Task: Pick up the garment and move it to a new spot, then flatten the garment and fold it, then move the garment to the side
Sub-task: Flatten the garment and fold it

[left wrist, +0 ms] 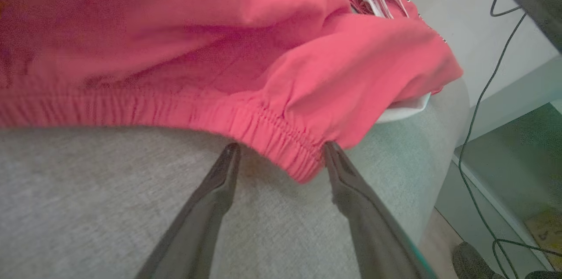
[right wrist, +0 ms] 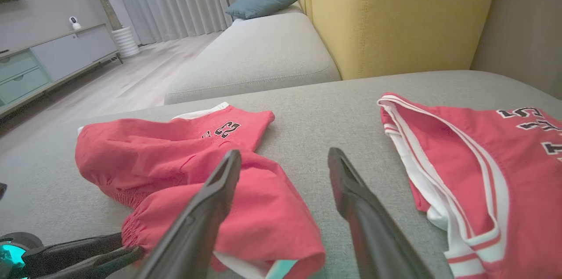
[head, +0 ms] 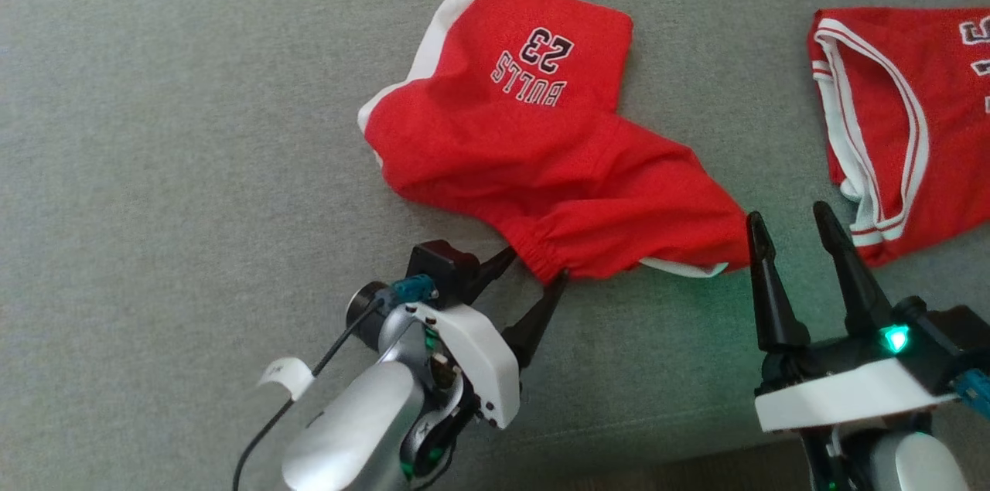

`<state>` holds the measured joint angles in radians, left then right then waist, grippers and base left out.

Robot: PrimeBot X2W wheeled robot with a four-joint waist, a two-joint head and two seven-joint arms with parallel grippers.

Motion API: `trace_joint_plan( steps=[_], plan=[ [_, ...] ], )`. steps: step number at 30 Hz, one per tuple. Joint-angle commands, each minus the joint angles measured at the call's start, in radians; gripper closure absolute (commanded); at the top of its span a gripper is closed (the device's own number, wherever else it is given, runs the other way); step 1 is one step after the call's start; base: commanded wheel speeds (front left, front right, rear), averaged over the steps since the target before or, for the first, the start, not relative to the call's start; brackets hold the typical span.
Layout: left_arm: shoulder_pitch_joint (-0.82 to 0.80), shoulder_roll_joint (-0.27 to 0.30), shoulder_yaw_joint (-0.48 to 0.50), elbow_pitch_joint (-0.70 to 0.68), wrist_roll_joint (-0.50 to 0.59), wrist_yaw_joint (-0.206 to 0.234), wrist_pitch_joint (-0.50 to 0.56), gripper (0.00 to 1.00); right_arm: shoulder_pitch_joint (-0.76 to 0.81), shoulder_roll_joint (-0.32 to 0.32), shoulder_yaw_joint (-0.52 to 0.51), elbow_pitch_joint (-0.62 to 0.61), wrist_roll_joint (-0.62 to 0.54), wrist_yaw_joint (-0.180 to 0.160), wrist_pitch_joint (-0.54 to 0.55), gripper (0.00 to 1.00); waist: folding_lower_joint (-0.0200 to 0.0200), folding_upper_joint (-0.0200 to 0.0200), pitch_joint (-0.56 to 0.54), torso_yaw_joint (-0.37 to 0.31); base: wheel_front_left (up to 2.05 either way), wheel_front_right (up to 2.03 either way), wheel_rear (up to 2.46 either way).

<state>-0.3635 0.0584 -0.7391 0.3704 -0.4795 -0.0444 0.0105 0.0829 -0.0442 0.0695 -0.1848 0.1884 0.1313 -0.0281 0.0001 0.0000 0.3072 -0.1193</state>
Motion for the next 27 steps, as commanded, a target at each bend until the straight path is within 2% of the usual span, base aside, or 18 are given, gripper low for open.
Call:
trace_joint_plan(
  steps=[1,2,3,4,9,14,18,26,27],
  plan=[
    [-0.043,-0.007,0.007,-0.022,-0.005,-0.008,-0.024,0.0,-0.03,-0.006,0.026,-0.03,0.008,-0.001,-0.016,0.0,-0.0001,0.0,0.003,-0.008,0.0,0.0,0.0],
    [-0.046,-0.008,0.002,-0.019,-0.019,-0.017,-0.03,0.0,-0.03,-0.006,0.026,-0.028,0.009,-0.001,-0.017,0.0,-0.0001,0.0,0.003,-0.01,0.0,0.0,0.0],
    [-0.053,-0.008,-0.002,-0.024,-0.031,-0.026,-0.046,0.31,-0.031,-0.006,0.025,-0.027,0.011,-0.001,-0.018,0.0,-0.0001,0.0,0.002,-0.012,0.0,0.0,0.0],
    [-0.059,-0.008,-0.004,-0.03,-0.038,-0.031,-0.066,1.0,-0.03,-0.006,0.024,-0.025,0.013,-0.001,-0.019,0.0,-0.0001,0.0,0.001,-0.012,0.0,0.0,0.0],
    [-0.065,-0.002,0.013,-0.085,-0.051,-0.024,-0.136,1.0,-0.019,-0.006,0.008,-0.014,0.021,-0.001,-0.021,0.0,-0.0001,0.0,-0.019,0.003,0.0,0.0,0.0],
    [-0.026,0.06,0.04,-0.197,-0.052,0.015,-0.118,1.0,-0.008,-0.006,-0.004,-0.006,0.029,-0.001,-0.016,0.0,-0.0001,0.0,-0.053,0.038,0.0,0.0,0.0],
    [0.04,0.132,0.054,-0.322,-0.054,0.065,-0.049,1.0,0.001,-0.006,-0.009,-0.002,0.031,-0.001,-0.009,0.0,-0.0001,0.0,-0.079,0.076,0.0,0.0,0.0],
    [0.21,0.289,0.122,-0.624,-0.063,0.207,0.086,1.0,0.028,-0.006,-0.031,-0.014,0.031,-0.001,0.01,0.0,-0.0001,0.0,-0.108,0.167,0.0,0.0,0.0],
    [0.21,0.289,0.122,-0.624,-0.063,0.207,0.086,1.0,0.028,-0.006,-0.031,-0.014,0.031,-0.001,0.01,0.0,-0.0001,0.0,-0.108,0.167,0.0,0.0,0.0]
  ],
)
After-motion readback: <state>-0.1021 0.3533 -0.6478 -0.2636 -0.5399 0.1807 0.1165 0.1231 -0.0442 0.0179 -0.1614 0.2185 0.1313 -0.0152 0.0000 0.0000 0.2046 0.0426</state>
